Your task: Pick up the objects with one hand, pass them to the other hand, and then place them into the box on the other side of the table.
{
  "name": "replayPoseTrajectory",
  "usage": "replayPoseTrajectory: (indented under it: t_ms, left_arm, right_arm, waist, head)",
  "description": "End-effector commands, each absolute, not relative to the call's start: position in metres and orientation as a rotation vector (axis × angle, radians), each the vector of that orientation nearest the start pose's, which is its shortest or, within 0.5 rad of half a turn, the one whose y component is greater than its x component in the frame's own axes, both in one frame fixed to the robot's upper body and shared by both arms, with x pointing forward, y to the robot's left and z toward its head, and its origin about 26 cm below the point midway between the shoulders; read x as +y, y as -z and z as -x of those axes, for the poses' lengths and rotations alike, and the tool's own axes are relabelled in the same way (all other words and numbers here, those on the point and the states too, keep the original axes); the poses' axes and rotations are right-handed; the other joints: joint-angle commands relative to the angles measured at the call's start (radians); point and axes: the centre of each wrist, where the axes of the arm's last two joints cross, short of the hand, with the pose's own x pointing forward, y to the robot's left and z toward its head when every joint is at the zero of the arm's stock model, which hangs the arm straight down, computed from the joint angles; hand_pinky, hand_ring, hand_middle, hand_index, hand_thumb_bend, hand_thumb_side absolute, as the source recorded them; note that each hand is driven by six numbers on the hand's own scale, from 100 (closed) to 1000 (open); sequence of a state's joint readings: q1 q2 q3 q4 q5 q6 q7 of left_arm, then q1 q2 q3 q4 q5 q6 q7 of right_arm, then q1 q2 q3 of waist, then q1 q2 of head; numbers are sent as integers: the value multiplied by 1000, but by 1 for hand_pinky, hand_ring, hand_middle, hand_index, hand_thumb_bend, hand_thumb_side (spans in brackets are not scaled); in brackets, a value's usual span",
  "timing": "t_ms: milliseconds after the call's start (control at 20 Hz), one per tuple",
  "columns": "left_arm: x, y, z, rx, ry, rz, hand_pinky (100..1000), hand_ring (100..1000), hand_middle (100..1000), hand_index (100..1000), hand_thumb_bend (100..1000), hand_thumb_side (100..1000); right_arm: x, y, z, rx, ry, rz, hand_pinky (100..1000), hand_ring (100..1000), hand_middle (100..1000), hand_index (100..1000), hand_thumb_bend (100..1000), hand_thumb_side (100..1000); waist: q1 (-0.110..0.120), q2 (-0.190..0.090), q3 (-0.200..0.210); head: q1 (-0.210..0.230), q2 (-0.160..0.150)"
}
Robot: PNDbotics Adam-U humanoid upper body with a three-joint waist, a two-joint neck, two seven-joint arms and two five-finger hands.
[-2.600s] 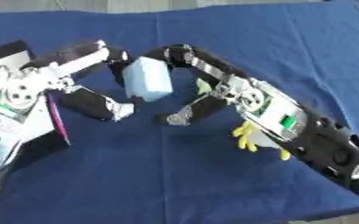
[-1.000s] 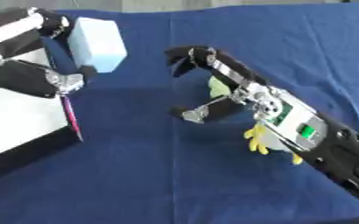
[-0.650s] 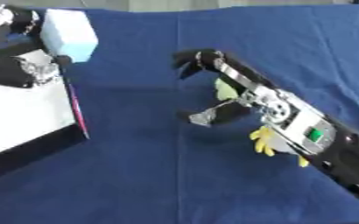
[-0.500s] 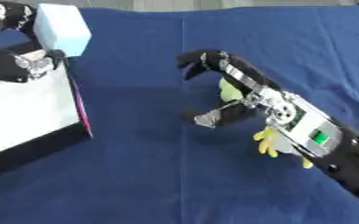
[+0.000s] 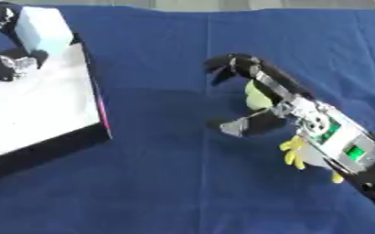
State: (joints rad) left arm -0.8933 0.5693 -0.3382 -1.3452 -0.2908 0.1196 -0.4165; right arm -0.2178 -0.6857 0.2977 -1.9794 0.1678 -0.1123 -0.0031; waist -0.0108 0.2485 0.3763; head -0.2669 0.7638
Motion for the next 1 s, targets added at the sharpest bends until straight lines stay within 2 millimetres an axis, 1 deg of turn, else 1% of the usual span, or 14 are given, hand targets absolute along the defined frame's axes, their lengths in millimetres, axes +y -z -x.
replayPoseTrajectory:
  t_ms: [50,200,350,500,750,800,900,1000]
  left_arm:
    - [258,-266,-429,-1659,1269,-551,1000,636,498,482,100,251]
    - [267,-261,-429,-1633,1268,-562,1000,637,499,486,100,250]
    - [272,-257,-428,-1654,1294,-593,1000,638,505,511,100,250]
    - [281,-246,-432,-1633,1286,-620,1000,643,514,517,100,247]
    - [294,-234,-438,-1600,1279,-633,1000,670,549,555,100,246]
    - [296,-232,-439,-1593,1287,-631,1000,686,569,575,100,293]
    - [299,-228,-441,-1585,1308,-627,1000,714,602,621,100,474]
    - [301,-226,-442,-1582,1343,-635,1000,746,632,664,100,505]
  right_arm:
    - [-261,-171,-281,-2115,-1069,329,742,669,733,848,516,111]
    - [-261,-170,-281,-2119,-1057,336,739,661,722,839,522,104]
    - [-261,-168,-280,-2106,-1052,350,738,661,722,838,522,109]
    - [-261,-167,-280,-2104,-1046,359,737,657,719,833,530,100]
    - [-261,-166,-280,-2105,-1034,374,736,654,717,833,522,100]
    - [-261,-165,-279,-2105,-1033,375,736,654,717,832,522,100]
    - [-260,-165,-279,-2102,-1034,376,736,654,717,833,522,100]
    - [-260,-164,-279,-2100,-1036,376,736,654,717,832,521,100]
  waist:
    - [-1,-26,0]
    - [-5,-27,0]
    - [-9,-28,1]
    - [-13,-28,0]
    - [-18,-29,0]
    - [-18,-29,0]
    - [-19,-29,0]
    - [-20,-29,0]
  head:
    - [23,-4]
    - [35,-7]
    - [40,-10]
    - [39,-12]
    - [38,-10]
    - [38,-10]
    - [34,-10]
    - [31,-9]
